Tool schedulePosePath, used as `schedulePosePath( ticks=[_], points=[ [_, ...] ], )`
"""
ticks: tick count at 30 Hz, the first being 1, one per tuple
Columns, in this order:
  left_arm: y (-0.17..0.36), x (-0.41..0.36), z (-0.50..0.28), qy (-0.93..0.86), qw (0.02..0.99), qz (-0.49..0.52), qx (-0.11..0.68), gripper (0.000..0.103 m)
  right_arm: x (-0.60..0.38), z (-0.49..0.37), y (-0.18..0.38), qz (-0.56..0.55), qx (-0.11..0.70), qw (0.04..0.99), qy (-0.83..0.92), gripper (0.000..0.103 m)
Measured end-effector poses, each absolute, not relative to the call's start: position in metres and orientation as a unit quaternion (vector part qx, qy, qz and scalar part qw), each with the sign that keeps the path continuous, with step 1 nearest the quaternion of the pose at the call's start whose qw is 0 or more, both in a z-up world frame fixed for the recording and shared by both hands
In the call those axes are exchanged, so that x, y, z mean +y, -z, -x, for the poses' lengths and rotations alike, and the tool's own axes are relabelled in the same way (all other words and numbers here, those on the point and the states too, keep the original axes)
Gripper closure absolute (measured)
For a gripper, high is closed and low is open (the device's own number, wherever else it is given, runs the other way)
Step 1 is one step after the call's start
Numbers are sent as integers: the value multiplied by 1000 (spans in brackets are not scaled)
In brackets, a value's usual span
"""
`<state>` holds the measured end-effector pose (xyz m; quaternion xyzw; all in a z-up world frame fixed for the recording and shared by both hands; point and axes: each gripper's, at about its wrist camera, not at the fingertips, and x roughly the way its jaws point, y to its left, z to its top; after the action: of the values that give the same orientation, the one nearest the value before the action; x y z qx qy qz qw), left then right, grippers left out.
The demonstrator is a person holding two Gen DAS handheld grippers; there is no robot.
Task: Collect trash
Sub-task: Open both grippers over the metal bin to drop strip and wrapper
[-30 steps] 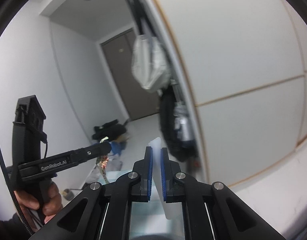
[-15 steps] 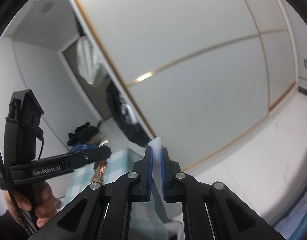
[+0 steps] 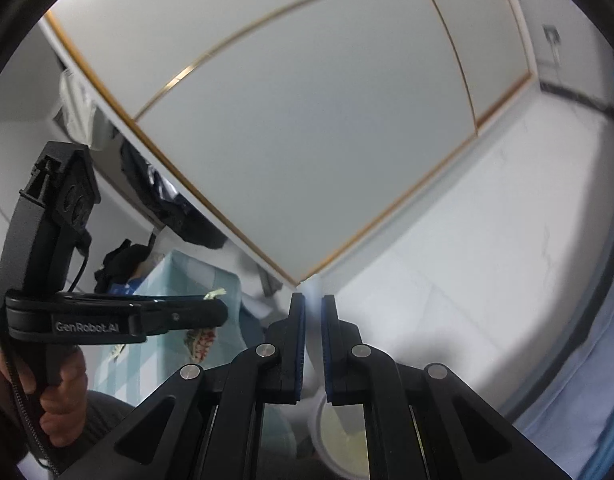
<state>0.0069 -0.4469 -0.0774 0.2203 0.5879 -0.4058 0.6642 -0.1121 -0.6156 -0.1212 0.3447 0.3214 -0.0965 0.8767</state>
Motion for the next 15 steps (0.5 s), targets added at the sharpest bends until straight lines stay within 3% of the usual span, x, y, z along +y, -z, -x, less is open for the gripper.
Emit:
schedulePosePath(
  ticks=[15],
  points=[
    [176, -464, -4, 371, 550, -344, 665, 79, -603, 129, 220, -446, 384, 799, 124, 96]
  ],
)
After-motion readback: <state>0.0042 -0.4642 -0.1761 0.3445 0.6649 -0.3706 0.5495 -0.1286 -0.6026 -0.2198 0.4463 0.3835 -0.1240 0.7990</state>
